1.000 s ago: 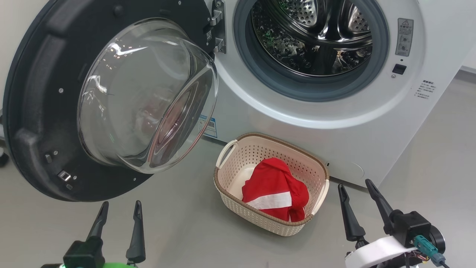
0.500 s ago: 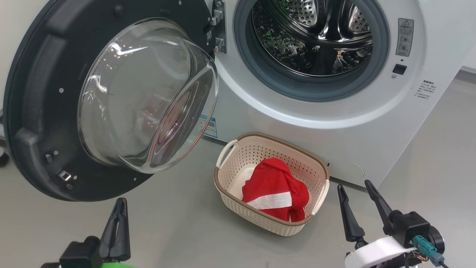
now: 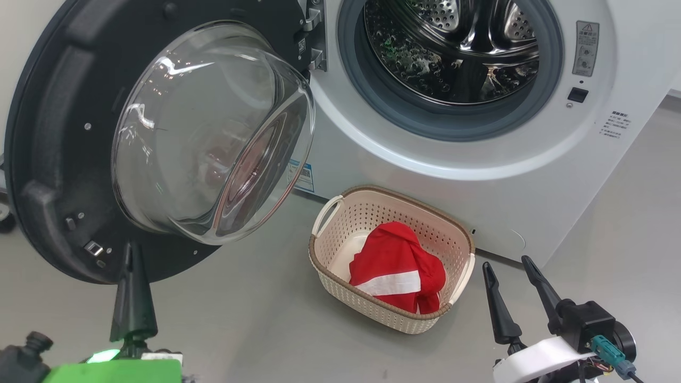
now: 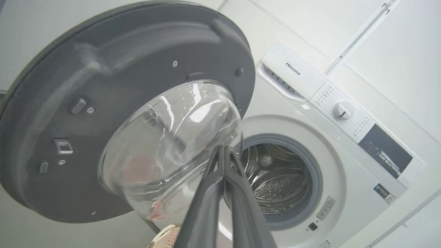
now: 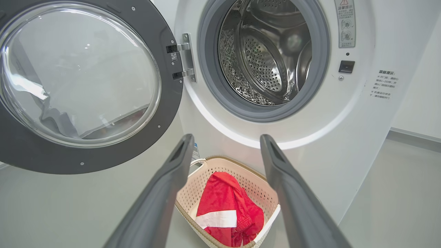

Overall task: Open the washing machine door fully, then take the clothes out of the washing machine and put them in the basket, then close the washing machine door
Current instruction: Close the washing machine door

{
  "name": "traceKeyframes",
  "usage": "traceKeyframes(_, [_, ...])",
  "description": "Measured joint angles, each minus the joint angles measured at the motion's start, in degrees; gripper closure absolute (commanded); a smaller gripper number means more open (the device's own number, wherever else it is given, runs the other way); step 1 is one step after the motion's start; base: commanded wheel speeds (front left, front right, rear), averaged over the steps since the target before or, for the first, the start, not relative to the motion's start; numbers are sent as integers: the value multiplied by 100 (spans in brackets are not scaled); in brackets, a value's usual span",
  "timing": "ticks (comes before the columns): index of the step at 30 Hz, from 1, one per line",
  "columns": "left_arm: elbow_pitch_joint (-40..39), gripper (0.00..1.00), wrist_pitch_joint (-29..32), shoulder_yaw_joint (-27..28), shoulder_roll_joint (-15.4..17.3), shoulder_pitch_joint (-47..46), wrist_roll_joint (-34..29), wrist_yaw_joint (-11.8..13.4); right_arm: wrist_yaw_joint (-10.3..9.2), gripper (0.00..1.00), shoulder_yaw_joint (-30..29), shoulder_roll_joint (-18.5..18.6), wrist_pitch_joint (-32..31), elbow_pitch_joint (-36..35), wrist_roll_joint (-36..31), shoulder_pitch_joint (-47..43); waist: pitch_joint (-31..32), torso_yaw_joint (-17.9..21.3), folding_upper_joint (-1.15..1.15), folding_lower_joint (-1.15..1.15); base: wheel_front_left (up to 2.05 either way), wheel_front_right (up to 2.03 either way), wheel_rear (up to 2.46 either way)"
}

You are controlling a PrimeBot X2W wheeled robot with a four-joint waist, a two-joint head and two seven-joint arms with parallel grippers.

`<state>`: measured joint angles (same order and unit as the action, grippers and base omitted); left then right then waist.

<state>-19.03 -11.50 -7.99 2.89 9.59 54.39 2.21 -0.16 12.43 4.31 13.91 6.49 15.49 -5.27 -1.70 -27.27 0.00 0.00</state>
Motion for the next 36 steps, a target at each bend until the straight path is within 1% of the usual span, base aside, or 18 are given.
traceKeyframes(3, [-244,100,-101,115,-11,-92,836,-78,-2,0,-9,9,0,-3,0,1,-18,-17,0,0,0,0,0])
traceKeyframes(5, [-323,100,-119,381,-13,-172,1145,-105,-3,0,-9,12,0,-5,0,1,-31,-27,0,0,0,0,0])
traceKeyframes(10, [-639,100,-168,934,-24,-459,1282,-258,-8,0,-23,37,-7,-31,-1,8,-85,-54,0,0,0,0,0])
traceKeyframes(13, [-764,100,-168,1365,-29,-731,1327,-286,-8,0,-26,49,-8,-35,-1,12,-106,-72,0,0,0,0,0])
traceKeyframes(15, [-804,100,-169,1649,29,-876,1389,-305,-8,0,-21,55,-10,-36,-1,13,-113,-77,0,0,0,0,0])
traceKeyframes(21, [-757,100,-158,2406,555,-1299,1561,-268,-8,0,-16,76,-54,-63,-1,15,-141,-69,0,0,0,0,0])
traceKeyframes(25, [-321,100,45,2753,765,-1508,1980,-88,-1,0,15,87,-76,-81,-9,23,-187,-44,0,0,0,0,0])
traceKeyframes(30, [571,100,443,3071,1031,-1672,2595,152,0,0,43,107,-119,-134,-11,76,-263,11,0,0,0,0,0])
traceKeyframes(32, [947,100,609,3150,1168,-1685,2698,210,2,0,41,124,-125,-143,-14,103,-292,35,0,0,0,0,0])
traceKeyframes(36, [1637,100,956,3184,1314,-1722,3022,288,7,0,45,148,-159,-154,-46,139,-344,89,0,0,0,0,0])
